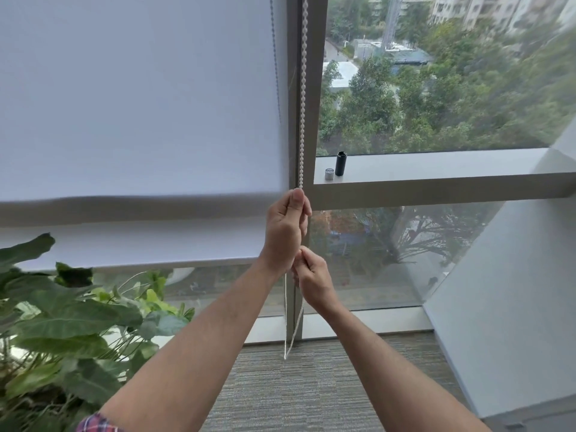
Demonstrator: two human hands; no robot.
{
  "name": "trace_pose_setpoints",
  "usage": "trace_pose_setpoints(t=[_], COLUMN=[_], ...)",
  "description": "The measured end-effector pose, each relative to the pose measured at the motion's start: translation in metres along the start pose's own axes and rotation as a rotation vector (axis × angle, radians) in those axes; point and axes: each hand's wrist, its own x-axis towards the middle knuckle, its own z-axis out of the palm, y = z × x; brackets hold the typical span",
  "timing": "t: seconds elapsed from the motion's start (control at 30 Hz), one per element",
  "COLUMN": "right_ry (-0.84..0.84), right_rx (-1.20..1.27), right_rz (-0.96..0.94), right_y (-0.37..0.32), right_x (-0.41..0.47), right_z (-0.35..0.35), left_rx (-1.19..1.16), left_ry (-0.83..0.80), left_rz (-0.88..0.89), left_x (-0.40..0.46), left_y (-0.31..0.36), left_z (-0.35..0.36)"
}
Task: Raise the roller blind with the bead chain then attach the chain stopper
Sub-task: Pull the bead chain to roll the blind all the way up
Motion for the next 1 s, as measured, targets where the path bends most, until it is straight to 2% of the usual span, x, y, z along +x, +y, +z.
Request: trace_pose_setpoints(t=[0.1, 0.17, 0.4, 0.57, 0.67, 0.9, 1.0], right_ry=[-0.15, -0.178, 0.036, 0.027, 0.019, 0.223, 0.236], right_rx=[-0.065, -0.005, 0.266, 0.355, 0.363, 0.2, 0.12], right_rz=[0.005, 0.045, -0.088, -0.196, -0.232, -0.354, -0.363], right_y=[-0.004, -0.009, -0.064, -0.113, -0.129, -0.123, -0.11], right_x=[0.004, 0.01, 0.039, 0.061, 0.066, 0.061, 0.054], right_z=[-0.013, -0.024, -0.027, -0.017, -0.007, 0.005, 0.005], left_rx=[-0.01, -0.011, 0.042, 0.112, 0.134, 0.163, 0.193], left_ry=[0.032, 0.038, 0.05, 0.036, 0.048, -0.063, -0.028], left_rz=[0.004, 0.0, -0.033, -0.19, -0.216, -0.221, -0.219], left_x=[-0.001, 0.0, -0.012, -0.037, -0.044, -0.048, -0.048], left_y=[-0.001, 0.0, -0.027, -0.062, -0.069, -0.077, -0.081], left_z=[-0.005, -0.011, -0.016, -0.027, -0.032, -0.034, -0.045])
